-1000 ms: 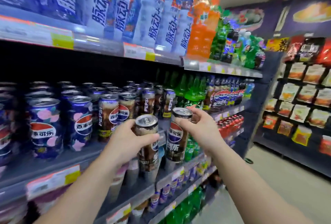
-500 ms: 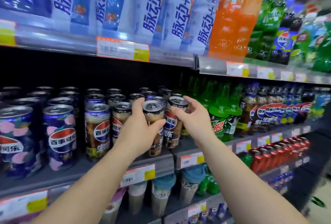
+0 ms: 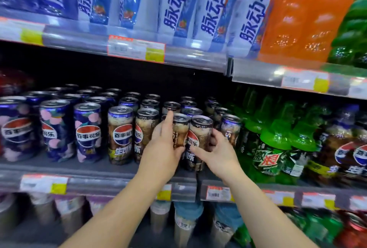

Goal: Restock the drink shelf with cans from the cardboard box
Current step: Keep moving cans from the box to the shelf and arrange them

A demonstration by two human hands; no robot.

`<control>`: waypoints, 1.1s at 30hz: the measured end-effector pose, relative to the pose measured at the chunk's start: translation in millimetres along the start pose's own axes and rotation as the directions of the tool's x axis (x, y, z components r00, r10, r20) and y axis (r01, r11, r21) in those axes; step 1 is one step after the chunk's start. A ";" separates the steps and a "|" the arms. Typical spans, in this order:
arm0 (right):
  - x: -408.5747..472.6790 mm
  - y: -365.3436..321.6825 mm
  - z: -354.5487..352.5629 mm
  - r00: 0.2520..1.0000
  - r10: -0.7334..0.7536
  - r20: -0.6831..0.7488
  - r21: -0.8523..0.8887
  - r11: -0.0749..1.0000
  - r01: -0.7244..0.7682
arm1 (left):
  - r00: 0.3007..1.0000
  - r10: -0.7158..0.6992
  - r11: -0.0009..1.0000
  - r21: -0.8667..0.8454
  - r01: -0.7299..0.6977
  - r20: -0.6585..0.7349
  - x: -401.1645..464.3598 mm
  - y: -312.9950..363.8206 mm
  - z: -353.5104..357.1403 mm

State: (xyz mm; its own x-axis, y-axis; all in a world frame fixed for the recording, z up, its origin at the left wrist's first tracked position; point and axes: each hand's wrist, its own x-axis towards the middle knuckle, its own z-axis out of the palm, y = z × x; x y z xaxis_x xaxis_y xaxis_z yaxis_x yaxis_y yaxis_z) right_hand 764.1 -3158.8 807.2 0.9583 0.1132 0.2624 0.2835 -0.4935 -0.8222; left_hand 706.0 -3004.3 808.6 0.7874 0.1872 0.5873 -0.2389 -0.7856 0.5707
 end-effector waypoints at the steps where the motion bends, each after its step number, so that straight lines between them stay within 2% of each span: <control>1: -2.0 7.5 1.6 0.999 0.025 0.035 -0.049 0.999 -0.023 | 1.000 -0.022 1.000 0.003 0.022 -0.015 -3.9 -1.1 0.3; 4: -10.2 23.9 4.0 0.990 0.072 0.118 -0.158 0.986 -0.053 | 0.994 -0.082 0.996 0.012 0.083 -0.071 -19.8 -7.4 -0.3; 9: -10.5 26.6 5.4 0.987 0.086 0.138 -0.135 0.989 -0.067 | 0.982 -0.163 0.987 -0.005 0.163 -0.095 -51.5 -24.1 1.7; 11: -19.6 18.5 2.4 0.999 0.040 0.019 -0.114 0.993 -0.038 | 0.980 -0.174 0.985 -0.005 0.174 -0.098 -59.9 -26.5 -0.5; 13: -38.2 4.5 -0.5 0.978 -0.097 -0.183 -0.094 0.992 0.081 | 0.979 -0.172 0.985 -0.008 0.172 -0.114 -63.2 -28.3 -5.7; 14: -48.8 -3.7 1.3 0.958 -0.173 -0.231 -0.095 0.983 0.155 | 0.978 -0.167 0.986 -0.003 0.168 -0.127 -63.9 -29.3 -9.5; 15: -58.0 -11.2 6.7 0.946 -0.242 -0.216 -0.107 0.969 0.223 | 0.977 -0.164 0.986 0.004 0.166 -0.137 -64.2 -32.1 -13.5; 17: -72.0 -21.3 26.7 0.934 -0.356 -0.034 -0.168 0.923 0.346 | 0.975 -0.153 0.987 0.034 0.160 -0.160 -67.2 -38.2 -25.9; 19: -80.1 -29.0 56.5 0.900 -0.387 0.199 -0.232 0.874 0.427 | 0.974 -0.152 0.983 0.075 0.166 -0.169 -74.7 -50.0 -42.9; 20: -82.5 -32.8 73.3 0.881 -0.389 0.271 -0.248 0.856 0.454 | 0.972 -0.160 0.980 0.093 0.178 -0.171 -80.5 -59.1 -53.7; 23: -95.0 -55.7 128.4 0.830 -0.396 0.394 -0.252 0.822 0.511 | 0.951 -0.252 0.950 0.140 0.278 -0.178 -105.2 -98.8 -98.2; 27: -130.2 -109.9 222.7 0.722 -0.456 0.521 -0.210 0.751 0.626 | 0.894 -0.391 0.866 0.242 0.437 -0.216 -152.3 -163.6 -184.3; 30: -170.1 -159.6 307.2 0.635 -0.464 0.617 -0.183 0.701 0.690 | 0.824 -0.502 0.747 0.348 0.567 -0.264 -196.4 -211.9 -264.4; 33: -221.2 -215.2 395.8 0.540 -0.487 0.686 -0.179 0.607 0.774 | 0.749 -0.586 0.573 0.496 0.652 -0.309 -246.3 -262.9 -348.7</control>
State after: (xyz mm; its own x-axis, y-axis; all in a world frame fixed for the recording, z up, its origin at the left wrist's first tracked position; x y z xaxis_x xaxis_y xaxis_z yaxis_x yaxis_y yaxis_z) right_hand 505.6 -2736.3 726.2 0.4047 0.8932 0.1960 0.9076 -0.3661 -0.2055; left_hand 376.7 -2638.2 714.0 0.5547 0.7825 0.2829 0.6585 -0.6207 0.4257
